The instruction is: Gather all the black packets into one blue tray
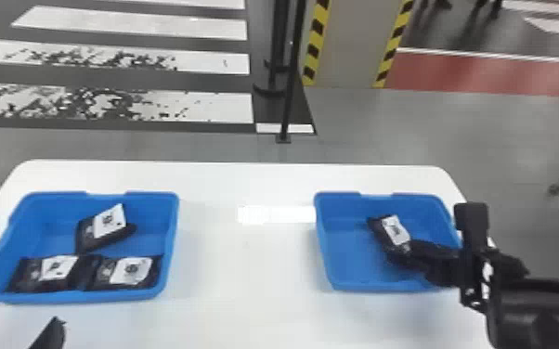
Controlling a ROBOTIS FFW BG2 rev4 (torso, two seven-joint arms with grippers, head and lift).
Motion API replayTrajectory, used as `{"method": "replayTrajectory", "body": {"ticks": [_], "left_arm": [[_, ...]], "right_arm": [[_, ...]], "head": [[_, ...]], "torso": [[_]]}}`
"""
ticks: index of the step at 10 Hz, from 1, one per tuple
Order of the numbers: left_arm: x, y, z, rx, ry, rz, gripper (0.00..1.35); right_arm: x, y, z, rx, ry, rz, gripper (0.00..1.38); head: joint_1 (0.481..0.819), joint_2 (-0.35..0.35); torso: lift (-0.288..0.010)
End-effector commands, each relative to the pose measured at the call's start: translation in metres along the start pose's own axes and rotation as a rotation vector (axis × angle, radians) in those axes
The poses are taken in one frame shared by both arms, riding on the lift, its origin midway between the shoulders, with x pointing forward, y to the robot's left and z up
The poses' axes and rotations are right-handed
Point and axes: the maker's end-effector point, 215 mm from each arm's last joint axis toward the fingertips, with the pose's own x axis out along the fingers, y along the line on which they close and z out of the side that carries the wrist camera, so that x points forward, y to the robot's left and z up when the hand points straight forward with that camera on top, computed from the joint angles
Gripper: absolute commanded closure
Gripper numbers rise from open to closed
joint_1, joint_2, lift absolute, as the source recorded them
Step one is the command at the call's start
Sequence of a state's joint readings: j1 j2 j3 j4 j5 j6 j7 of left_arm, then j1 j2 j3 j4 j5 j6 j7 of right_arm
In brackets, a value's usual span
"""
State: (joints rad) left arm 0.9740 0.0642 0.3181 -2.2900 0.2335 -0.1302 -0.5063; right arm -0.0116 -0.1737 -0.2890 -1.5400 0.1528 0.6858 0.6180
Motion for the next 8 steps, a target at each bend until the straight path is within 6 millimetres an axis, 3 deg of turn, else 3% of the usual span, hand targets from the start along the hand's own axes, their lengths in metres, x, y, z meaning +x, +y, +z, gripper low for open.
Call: {"method": "replayTrajectory", "body": {"ticks": [1, 3, 5, 6, 8], "left_arm": [[0.001, 0.000, -0.001, -0.002, 0.001, -0.002, 0.29], [0.001, 0.000, -0.001, -0.002, 0.001, -0.003, 0.29], [0.003, -0.002, -0.001, -0.004, -0.002, -0.010, 0.29], [0.005, -0.002, 0.002, -0.002, -0.010, -0.012, 0.29], [0.008, -0.004, 0.003, -0.003, -0.013, -0.022, 0.29]], "right_arm": [[0.002, 0.001, 0.001, 0.005, 0.006, 0.002, 0.81], [0.000, -0.004, -0.004, 0.000, 0.031, -0.016, 1.24], [-0.003, -0.008, -0.003, -0.013, 0.038, -0.032, 1.28], [-0.008, -0.009, 0.009, -0.047, 0.009, -0.042, 1.28], [-0.042, -0.003, 0.040, -0.112, -0.076, -0.073, 1.28]], "head": [[0.695, -0.139], [0.695, -0.139], [0.695, -0.148], [0.695, -0.150], [0.695, -0.157]], "torso": [[-0.110], [-0.110], [-0.110], [-0.110], [-0.110]]}}
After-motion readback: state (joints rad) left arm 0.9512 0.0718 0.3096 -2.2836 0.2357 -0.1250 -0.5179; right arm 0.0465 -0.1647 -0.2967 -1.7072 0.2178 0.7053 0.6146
